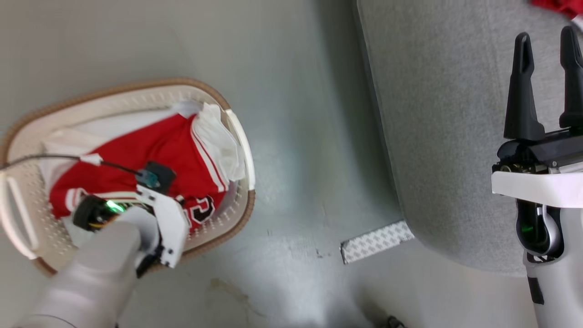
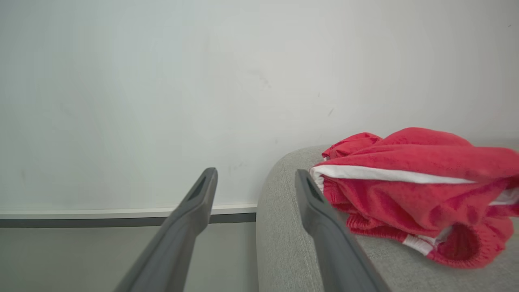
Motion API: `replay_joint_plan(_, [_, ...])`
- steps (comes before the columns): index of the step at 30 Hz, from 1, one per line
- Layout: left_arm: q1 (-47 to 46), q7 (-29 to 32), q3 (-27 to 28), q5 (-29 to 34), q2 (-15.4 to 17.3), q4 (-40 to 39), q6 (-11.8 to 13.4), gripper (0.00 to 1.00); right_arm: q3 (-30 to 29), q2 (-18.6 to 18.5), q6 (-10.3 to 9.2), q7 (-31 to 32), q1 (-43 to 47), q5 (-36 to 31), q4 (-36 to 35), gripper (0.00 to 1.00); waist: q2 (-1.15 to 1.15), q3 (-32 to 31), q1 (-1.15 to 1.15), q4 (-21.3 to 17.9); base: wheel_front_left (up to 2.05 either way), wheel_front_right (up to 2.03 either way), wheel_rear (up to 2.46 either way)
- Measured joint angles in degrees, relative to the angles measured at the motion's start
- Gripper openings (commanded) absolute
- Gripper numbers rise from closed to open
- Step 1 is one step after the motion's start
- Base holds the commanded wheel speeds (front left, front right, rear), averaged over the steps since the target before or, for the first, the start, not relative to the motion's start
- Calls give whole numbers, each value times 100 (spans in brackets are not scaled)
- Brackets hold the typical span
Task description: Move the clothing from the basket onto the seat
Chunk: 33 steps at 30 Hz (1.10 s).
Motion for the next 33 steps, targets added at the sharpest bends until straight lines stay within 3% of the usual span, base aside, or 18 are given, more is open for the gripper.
replay_joint_plan(12, [525, -787, -149, -704, -588, -42, 0, 0, -99, -341, 0, -1, 373, -46, 282, 100, 0, -1257, 0, 398, 0, 0, 0])
replay_joint_plan(25, [884, -1640, -316, -1028, -829, -363, 0, 0, -115, -567, 0, -1, 1022, 130, 523, 100, 0, -2803, -1, 920, 0, 0, 0])
replay_joint_plan(28, [942, -1674, -194, -1020, -825, -548, 0, 0, -149, -634, 0, -1, 1223, 170, 559, 100, 0, -3145, -2, 1055, 0, 0, 0])
replay_joint_plan(33, [996, -1686, 501, -660, -760, -1278, 47, 0, -167, -680, 0, -1, 1494, 207, 630, 100, 0, -3653, -2, 1309, 0, 0, 0])
